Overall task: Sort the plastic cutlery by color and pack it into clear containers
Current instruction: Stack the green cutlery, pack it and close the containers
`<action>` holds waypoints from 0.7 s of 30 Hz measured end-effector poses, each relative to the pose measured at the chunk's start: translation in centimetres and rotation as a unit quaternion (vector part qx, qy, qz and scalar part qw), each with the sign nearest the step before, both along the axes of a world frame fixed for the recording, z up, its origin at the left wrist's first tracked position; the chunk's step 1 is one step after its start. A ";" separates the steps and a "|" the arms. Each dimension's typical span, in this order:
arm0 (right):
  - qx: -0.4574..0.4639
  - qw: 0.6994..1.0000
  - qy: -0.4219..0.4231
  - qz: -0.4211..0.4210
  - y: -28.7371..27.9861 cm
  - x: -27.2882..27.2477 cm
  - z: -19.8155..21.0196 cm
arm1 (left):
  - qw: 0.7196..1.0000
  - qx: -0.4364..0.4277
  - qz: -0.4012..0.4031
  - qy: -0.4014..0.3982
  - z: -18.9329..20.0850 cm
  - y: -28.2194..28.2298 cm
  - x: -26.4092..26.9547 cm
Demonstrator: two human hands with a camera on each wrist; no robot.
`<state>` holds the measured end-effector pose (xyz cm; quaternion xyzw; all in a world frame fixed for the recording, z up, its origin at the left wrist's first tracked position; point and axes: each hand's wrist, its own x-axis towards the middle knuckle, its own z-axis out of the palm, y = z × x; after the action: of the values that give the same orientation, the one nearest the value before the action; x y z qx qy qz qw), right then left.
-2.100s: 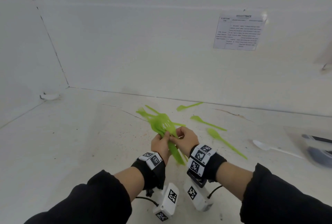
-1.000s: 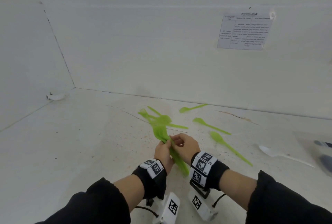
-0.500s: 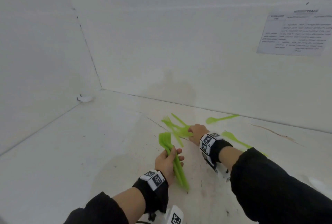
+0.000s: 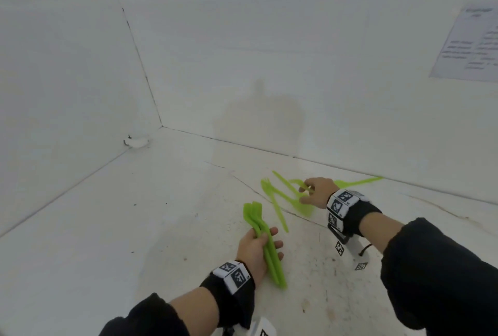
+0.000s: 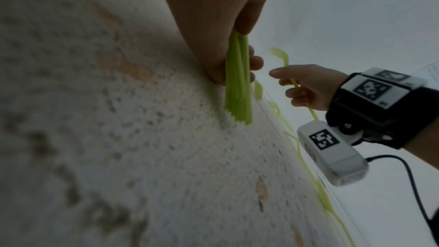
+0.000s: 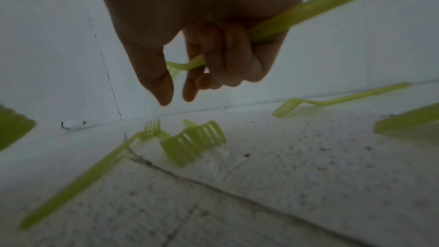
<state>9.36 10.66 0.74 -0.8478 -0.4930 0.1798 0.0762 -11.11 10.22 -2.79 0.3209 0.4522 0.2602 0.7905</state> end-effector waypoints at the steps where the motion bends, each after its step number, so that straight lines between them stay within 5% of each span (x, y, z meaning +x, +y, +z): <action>1: -0.031 0.999 -0.014 0.023 0.4 -0.3 -0.4 | 1.000 0.001 -0.001 -0.004 -0.1 0.1 0.0; 9: -0.109 0.990 -0.038 0.081 2.4 -1.3 -0.4 | 0.999 -0.003 0.002 -0.041 -0.7 0.9 0.1; 15: 0.054 0.998 0.023 -0.016 2.0 -0.3 1.0 | 0.999 -0.030 0.006 -0.039 -0.4 1.2 0.3; 21: 0.199 0.957 0.177 -0.113 1.7 1.3 1.7 | 0.999 -0.022 0.008 -0.029 -0.4 0.9 0.1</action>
<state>10.70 12.32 2.44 -0.8204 -0.3988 0.2153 0.3487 -10.97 11.14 -3.16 0.2922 0.4368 0.2660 0.8081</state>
